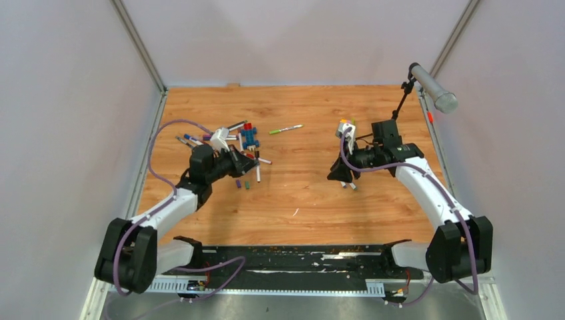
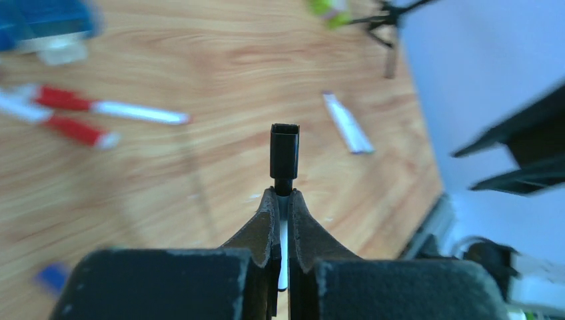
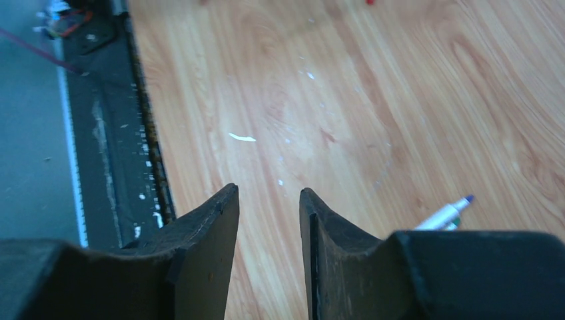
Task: Open the pen caps
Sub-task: Pick up the pen from the center of the board.
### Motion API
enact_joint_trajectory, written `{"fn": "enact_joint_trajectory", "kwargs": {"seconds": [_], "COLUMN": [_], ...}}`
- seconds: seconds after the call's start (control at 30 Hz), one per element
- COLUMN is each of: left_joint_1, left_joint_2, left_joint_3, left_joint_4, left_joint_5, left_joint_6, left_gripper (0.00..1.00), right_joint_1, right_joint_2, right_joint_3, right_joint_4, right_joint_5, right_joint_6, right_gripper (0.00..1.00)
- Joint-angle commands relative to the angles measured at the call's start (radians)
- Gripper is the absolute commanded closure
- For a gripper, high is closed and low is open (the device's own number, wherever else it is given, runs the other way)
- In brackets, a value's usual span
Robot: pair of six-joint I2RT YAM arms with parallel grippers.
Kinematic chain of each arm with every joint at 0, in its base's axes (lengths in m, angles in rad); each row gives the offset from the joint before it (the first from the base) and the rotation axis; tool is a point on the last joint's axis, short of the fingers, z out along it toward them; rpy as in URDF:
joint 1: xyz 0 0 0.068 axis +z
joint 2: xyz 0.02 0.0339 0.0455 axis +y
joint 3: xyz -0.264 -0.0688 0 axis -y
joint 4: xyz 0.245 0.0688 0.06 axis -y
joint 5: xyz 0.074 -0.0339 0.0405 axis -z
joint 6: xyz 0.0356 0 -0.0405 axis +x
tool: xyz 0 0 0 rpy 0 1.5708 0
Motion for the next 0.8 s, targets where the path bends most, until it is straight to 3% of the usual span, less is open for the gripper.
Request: {"fn": "enact_joint_trajectory", "kwargs": {"seconds": [0.0,0.2,0.4,0.5,0.77], "left_joint_1": [-0.155,-0.361,-0.493,-0.538,-0.638], "left_joint_2": [-0.104,-0.07,0.062,0.144,0.292], "left_joint_3": [-0.075,-0.145,-0.11,-0.084,-0.017], "left_joint_4": [0.504,0.775,0.935,1.023,1.108], "left_joint_5": [-0.028,-0.24,-0.336,-0.361,-0.4], "left_joint_6": [-0.215,-0.299,-0.289,-0.302,-0.301], "left_gripper": [1.0,1.0,1.0,1.0,1.0], "right_joint_1": [0.001,0.0,0.003,0.018,0.061], "right_joint_2": [-0.055,-0.081,-0.076,-0.073,-0.036], "right_joint_3": [-0.046,-0.086,-0.163,-0.19,-0.187], "right_joint_4": [0.0,0.029,0.295,0.392,0.401], "right_joint_5": [-0.3,-0.464,-0.545,-0.539,-0.45], "right_joint_6": [-0.07,-0.042,0.302,0.397,0.426], "right_gripper": [0.59,0.45,0.37,0.37,0.37]}}
